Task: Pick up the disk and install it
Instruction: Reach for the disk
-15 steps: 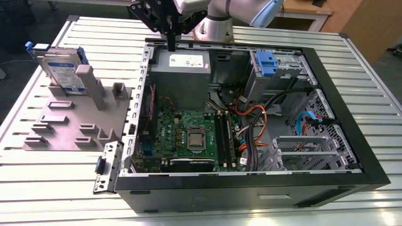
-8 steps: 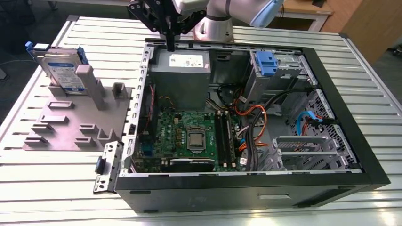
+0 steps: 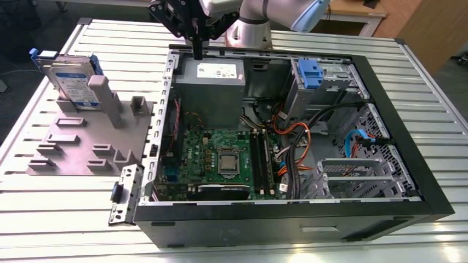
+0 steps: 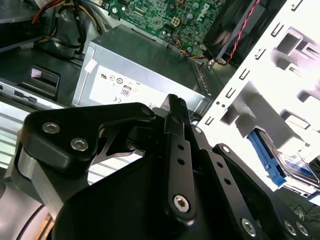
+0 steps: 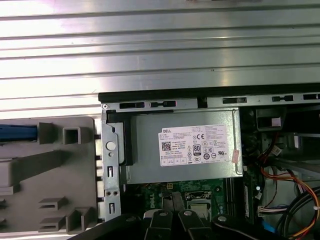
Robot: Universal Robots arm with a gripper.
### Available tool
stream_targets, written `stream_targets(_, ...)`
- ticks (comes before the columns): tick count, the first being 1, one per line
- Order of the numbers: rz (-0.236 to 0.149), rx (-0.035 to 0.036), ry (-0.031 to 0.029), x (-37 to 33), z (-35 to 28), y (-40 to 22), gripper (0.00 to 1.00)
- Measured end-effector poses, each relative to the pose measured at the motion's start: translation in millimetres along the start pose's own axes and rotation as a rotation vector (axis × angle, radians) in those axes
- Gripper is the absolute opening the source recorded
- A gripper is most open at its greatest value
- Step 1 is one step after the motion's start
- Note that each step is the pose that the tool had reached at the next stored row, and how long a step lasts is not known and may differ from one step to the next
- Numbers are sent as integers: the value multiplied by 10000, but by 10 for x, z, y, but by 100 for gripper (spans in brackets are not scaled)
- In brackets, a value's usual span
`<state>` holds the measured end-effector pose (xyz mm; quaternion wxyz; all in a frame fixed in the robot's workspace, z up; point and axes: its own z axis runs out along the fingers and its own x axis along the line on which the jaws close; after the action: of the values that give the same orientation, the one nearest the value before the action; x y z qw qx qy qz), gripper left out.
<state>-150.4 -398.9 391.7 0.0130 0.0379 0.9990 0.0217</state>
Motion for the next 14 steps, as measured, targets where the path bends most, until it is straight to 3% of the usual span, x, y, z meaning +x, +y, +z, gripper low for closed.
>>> stream_targets(14, 0, 0, 0, 33, 0, -3, 11)
